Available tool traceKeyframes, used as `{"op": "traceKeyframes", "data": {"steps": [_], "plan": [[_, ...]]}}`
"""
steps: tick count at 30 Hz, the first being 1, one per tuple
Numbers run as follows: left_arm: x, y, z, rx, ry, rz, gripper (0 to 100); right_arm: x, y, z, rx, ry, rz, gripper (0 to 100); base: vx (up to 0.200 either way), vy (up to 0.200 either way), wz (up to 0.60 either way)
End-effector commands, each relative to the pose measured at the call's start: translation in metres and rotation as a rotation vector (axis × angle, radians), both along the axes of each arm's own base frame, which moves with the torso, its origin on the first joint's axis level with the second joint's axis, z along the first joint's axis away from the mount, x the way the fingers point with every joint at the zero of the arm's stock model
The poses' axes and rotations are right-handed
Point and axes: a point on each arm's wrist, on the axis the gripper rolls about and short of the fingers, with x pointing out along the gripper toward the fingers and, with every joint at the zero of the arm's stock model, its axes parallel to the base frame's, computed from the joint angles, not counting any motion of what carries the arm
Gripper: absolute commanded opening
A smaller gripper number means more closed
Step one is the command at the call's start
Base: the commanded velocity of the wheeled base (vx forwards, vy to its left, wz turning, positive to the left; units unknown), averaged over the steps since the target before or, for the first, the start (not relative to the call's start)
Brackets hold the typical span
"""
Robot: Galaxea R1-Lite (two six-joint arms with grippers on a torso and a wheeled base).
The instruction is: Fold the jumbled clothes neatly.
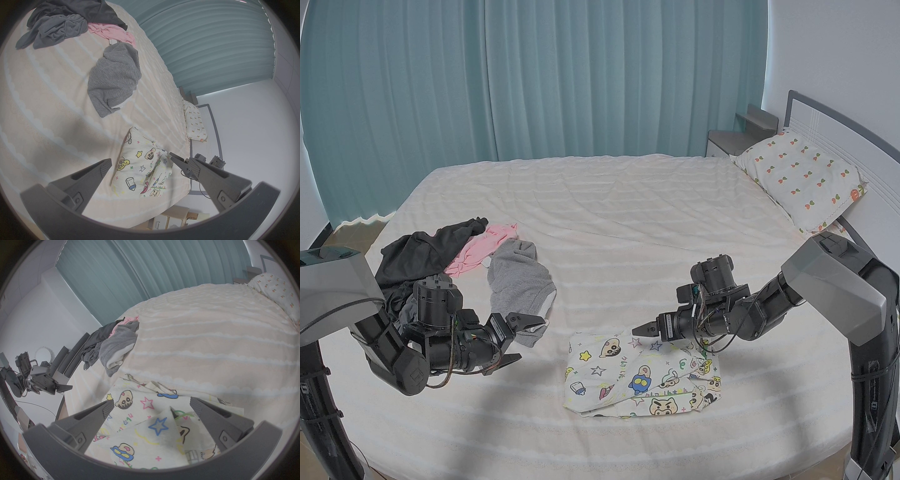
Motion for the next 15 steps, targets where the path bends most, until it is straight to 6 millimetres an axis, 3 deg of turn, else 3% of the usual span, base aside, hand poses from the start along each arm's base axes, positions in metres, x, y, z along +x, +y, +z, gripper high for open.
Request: {"op": "traceKeyframes", "data": {"steps": [1,15], "plan": [[0.0005,-0.0001,-0.0024,0.002,0.007,0.000,100,0.0009,0.0018,-0.0138,-0.011,0.025,0.001,100,0.000,0.000,0.00],[0.0006,-0.0001,-0.0034,0.003,0.009,0.000,100,-0.0017,-0.0008,-0.0193,-0.032,0.046,0.009,100,0.000,0.000,0.00]]}}
